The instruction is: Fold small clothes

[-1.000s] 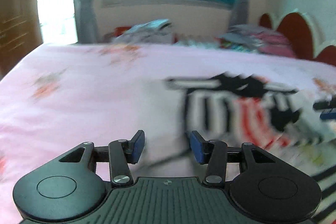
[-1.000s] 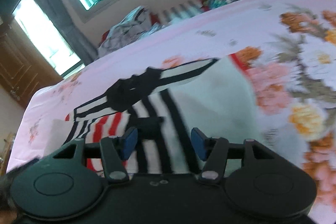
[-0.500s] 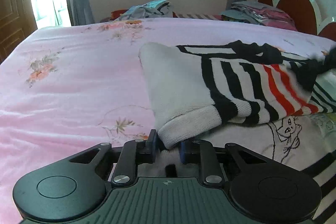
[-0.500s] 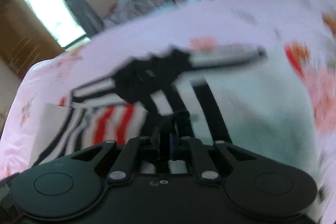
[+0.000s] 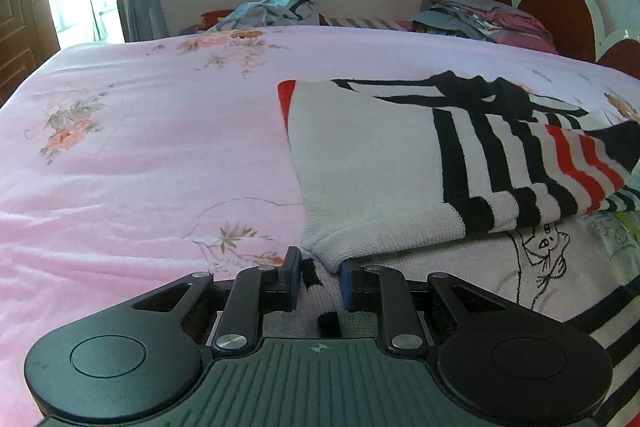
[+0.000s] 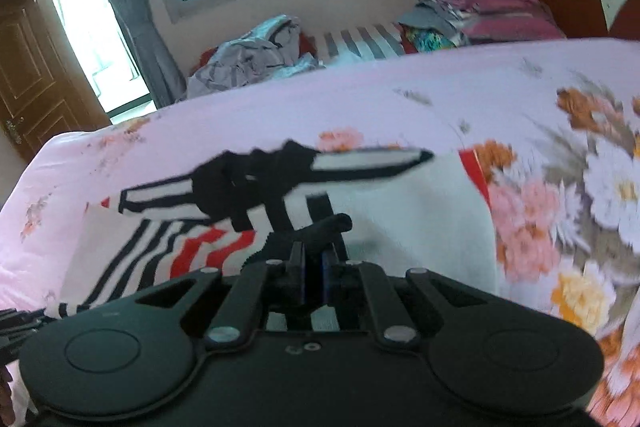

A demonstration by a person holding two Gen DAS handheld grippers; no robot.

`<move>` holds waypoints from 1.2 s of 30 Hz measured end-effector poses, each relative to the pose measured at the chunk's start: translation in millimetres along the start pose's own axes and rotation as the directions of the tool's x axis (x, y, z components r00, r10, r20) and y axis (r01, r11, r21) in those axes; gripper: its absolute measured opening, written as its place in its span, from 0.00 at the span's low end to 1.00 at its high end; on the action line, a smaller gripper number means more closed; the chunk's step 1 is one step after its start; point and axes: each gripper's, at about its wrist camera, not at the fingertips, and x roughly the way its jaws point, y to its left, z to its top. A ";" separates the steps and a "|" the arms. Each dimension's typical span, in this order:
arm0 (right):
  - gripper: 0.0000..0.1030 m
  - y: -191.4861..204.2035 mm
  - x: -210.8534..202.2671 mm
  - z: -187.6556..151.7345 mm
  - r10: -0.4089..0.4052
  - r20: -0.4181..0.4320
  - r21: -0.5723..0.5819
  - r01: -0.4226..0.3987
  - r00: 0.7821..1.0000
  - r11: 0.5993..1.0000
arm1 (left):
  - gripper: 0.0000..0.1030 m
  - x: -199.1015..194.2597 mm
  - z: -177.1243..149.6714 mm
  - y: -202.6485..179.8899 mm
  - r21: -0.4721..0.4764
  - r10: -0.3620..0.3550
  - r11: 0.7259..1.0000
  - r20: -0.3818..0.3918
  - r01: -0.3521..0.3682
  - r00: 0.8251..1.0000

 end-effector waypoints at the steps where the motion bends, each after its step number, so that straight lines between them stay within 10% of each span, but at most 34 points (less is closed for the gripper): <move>1: 0.07 0.6 3.2 -2.4 0.000 0.000 0.004 0.000 1.000 1.000 | 0.19 -0.1 0.4 -0.4 0.003 0.001 1.000 -0.002 -0.001 1.000; 7: 0.11 -16.1 30.8 -18.1 -0.009 -0.107 0.059 0.015 0.994 0.998 | 0.23 -1.4 4.6 0.4 0.022 -0.006 1.000 -0.025 0.007 1.000; 10: 0.29 -18.7 9.7 -9.4 -0.023 -0.074 0.076 0.028 0.997 0.997 | 0.61 -22.7 5.7 17.7 -0.018 -0.015 1.000 0.013 0.015 1.000; 18: 0.30 -29.7 31.9 10.4 0.034 -0.124 0.099 -0.022 0.992 0.995 | 0.62 -5.8 68.1 25.8 -0.052 -0.101 0.992 0.192 0.113 0.976; 31: 0.10 -23.7 76.8 31.9 -0.147 -0.127 -0.062 0.140 0.981 0.988 | 0.62 94.5 100.9 2.9 0.042 -0.050 0.998 0.015 0.049 0.999; 35: 0.52 -3.2 55.1 30.4 -0.115 -0.071 -0.096 0.108 0.991 0.989 | 0.62 59.8 102.3 -16.5 0.086 -0.015 0.996 0.086 0.008 0.996; 36: 0.46 2.7 50.6 27.2 -0.098 -0.072 -0.102 0.090 0.993 0.991 | 0.62 48.9 100.2 -24.8 0.087 -0.055 0.995 0.103 0.047 0.993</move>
